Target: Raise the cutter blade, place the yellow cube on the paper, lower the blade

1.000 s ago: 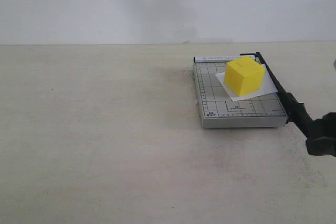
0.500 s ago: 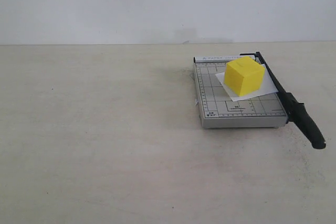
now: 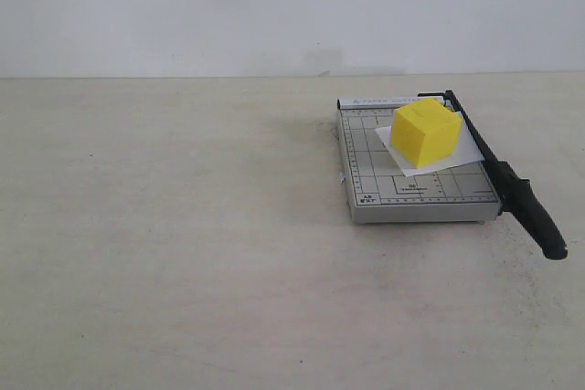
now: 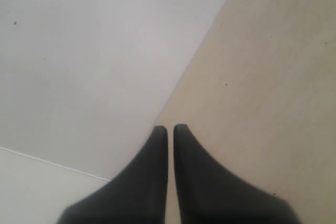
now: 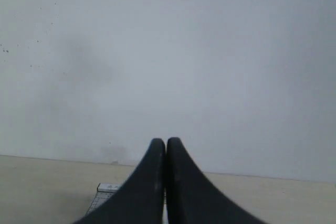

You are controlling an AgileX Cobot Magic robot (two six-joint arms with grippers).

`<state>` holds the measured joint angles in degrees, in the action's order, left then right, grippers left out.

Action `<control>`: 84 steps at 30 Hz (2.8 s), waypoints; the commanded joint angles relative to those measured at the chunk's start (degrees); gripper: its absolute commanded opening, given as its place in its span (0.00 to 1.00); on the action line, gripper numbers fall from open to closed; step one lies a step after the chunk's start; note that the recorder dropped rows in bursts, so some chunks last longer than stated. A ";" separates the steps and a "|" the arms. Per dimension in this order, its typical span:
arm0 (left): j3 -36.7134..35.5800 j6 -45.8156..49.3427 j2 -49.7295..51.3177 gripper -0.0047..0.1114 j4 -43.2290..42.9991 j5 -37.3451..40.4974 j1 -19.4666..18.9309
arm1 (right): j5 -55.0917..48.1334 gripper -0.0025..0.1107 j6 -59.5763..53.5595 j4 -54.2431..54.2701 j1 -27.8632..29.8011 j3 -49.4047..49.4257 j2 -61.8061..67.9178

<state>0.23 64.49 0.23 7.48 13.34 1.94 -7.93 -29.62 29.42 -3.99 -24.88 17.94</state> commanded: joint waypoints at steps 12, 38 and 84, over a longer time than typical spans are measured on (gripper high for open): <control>-0.23 -0.14 0.14 0.08 0.20 0.15 -0.18 | 11.33 0.02 16.31 -11.18 9.57 24.27 -8.53; -0.23 -0.14 0.14 0.08 0.20 0.05 -0.18 | -9.95 0.02 30.77 -27.14 11.99 24.88 -14.57; -0.23 -67.01 -0.23 0.08 -6.83 4.25 0.27 | -10.07 0.02 30.87 -27.13 11.99 24.88 -14.57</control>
<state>-0.13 -2.88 0.22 0.00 17.97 2.33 -18.09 1.50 2.11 8.06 0.07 3.61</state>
